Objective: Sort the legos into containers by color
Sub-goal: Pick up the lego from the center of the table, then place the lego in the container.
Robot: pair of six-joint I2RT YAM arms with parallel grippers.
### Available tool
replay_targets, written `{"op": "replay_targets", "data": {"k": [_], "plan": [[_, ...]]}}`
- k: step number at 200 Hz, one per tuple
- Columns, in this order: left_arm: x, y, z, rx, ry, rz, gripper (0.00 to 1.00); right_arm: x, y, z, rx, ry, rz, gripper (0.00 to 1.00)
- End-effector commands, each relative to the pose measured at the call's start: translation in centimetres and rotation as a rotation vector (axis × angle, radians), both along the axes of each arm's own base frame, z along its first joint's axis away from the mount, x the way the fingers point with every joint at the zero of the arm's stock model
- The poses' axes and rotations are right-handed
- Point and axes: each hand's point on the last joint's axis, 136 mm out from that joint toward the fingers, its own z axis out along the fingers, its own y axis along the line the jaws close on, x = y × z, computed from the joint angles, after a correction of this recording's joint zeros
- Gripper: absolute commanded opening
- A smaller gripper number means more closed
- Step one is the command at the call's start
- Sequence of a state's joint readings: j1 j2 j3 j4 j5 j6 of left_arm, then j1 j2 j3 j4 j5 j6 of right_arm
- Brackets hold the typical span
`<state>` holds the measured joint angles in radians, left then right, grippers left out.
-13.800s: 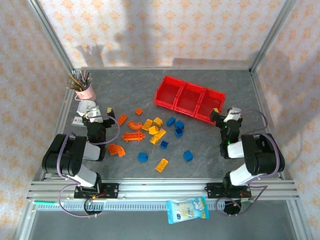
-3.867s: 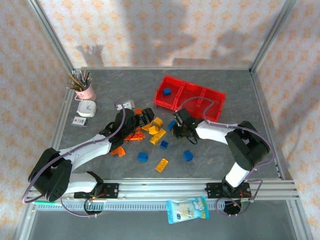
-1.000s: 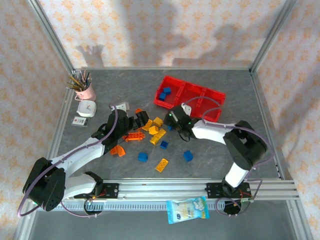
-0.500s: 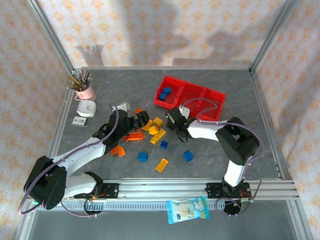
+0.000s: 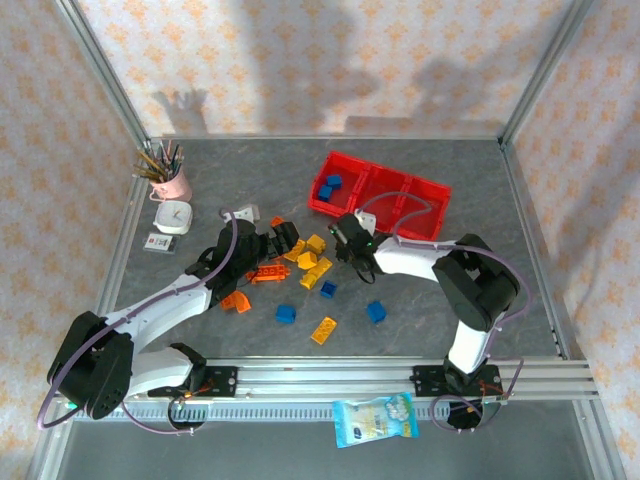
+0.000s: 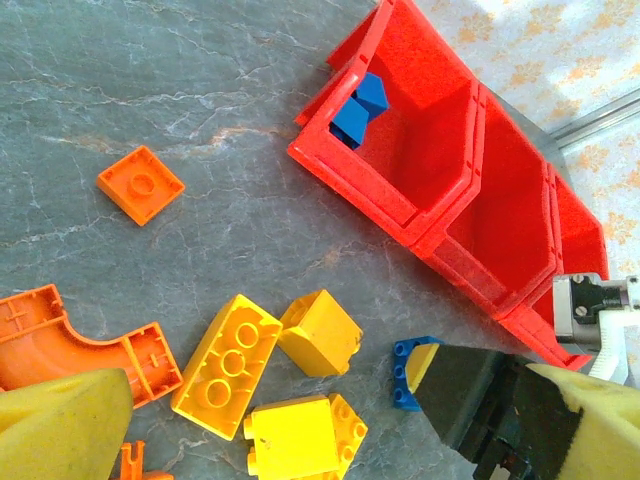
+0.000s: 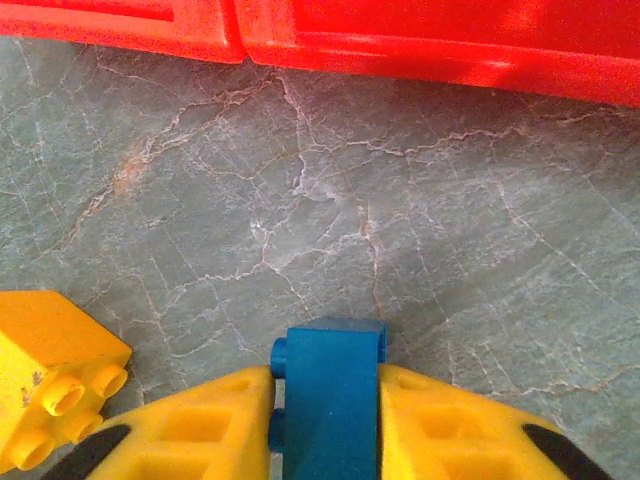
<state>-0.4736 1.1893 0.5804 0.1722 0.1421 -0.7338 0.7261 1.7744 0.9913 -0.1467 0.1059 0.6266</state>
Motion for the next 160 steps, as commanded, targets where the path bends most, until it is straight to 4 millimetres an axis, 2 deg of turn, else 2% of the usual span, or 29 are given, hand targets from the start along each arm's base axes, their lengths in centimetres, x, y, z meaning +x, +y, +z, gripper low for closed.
{"op": "replay_targets", "data": {"k": [1,34,67,92,119,160], "plan": [[0.4,0.3,1.0,-0.002,-0.031,0.029,0.99,-0.2,-0.5,-0.1,-0.063,0.016,0.008,0.25],[0.4,0.4,1.1,-0.003,-0.036,0.035,0.99,0.1,-0.1,1.2,-0.052,-0.006,0.032,0.21],[0.6,0.3,1.7,-0.015,-0.047,0.040,0.99,0.8,1.2,4.0,-0.017,-0.053,0.088,0.18],[0.9,0.5,2.4,-0.029,-0.058,0.052,0.99,2.1,2.3,6.8,-0.017,-0.096,0.122,0.18],[1.3,1.0,3.7,-0.034,-0.074,0.056,0.99,4.2,3.5,9.9,0.003,-0.163,0.135,0.18],[2.2,2.5,5.0,-0.020,-0.099,0.079,0.99,9.2,4.9,12.0,0.033,-0.221,0.121,0.19]]}}
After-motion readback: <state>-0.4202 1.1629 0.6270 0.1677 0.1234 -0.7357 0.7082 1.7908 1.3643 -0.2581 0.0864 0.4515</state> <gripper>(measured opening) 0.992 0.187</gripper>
